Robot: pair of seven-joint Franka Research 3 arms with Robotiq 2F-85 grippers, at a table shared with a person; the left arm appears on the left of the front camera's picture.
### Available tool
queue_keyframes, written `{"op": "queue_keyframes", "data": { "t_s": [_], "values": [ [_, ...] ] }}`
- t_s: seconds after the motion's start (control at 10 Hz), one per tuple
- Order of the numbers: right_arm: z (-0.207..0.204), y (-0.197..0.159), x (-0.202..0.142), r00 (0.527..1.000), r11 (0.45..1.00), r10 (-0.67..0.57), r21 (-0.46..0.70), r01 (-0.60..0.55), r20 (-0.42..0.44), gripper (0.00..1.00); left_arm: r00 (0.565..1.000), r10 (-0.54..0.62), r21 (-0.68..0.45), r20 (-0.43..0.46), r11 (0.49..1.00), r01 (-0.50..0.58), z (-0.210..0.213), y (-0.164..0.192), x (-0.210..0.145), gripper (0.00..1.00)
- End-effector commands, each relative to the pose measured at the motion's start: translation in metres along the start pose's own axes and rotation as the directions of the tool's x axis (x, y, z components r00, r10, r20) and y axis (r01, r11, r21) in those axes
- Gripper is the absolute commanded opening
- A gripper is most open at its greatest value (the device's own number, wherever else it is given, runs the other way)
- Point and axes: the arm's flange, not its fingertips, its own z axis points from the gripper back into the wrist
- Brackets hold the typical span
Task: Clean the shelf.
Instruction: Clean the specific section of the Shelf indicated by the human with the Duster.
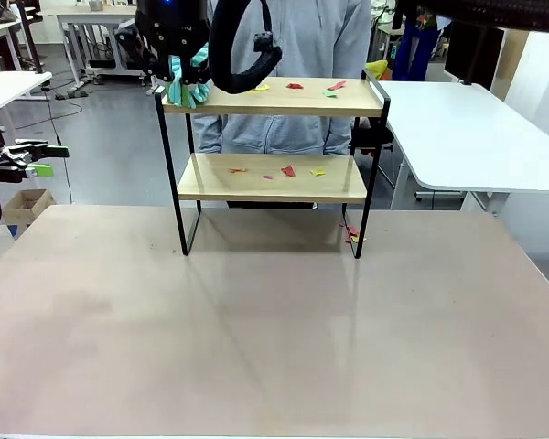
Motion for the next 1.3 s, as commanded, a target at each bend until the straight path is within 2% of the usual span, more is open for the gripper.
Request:
{"op": "queue_keyframes", "data": {
  "t_s": [0.0, 0.3, 0.4, 0.5, 0.8, 1.2],
  "values": [
    [0.002, 0.001, 0.000, 1.000, 1.000, 0.001, 0.008, -0.001, 0.010, 0.13, 1.000, -0.004, -0.001, 0.001, 1.000, 0.004, -0.001, -0.001, 0.002, 1.00],
    [-0.001, 0.000, 0.000, 1.000, 1.000, 0.002, -0.001, -0.002, 0.000, 0.13, 1.000, -0.004, -0.001, 0.001, 1.000, 0.004, -0.001, -0.001, 0.002, 1.00],
    [-0.005, -0.016, 0.008, 0.996, 1.000, 0.013, 0.020, -0.011, -0.091, 0.13, 1.000, -0.004, -0.001, 0.001, 1.000, 0.004, -0.001, -0.001, 0.002, 1.00],
    [-0.009, -0.035, 0.011, 0.993, 1.000, -0.015, 0.011, 0.017, -0.114, 0.13, 1.000, -0.004, -0.001, 0.001, 1.000, 0.004, -0.001, -0.001, 0.002, 1.00],
    [-0.021, -0.077, 0.006, 0.988, 0.998, -0.065, 0.002, 0.066, -0.143, 0.13, 1.000, -0.004, -0.001, 0.001, 1.000, 0.004, -0.001, -0.001, 0.002, 1.00],
    [-0.013, -0.144, 0.006, 0.973, 0.984, -0.166, 0.036, 0.174, -0.160, 0.13, 1.000, -0.004, -0.001, 0.001, 1.000, 0.004, -0.001, -0.001, 0.002, 1.00]
  ]
}}
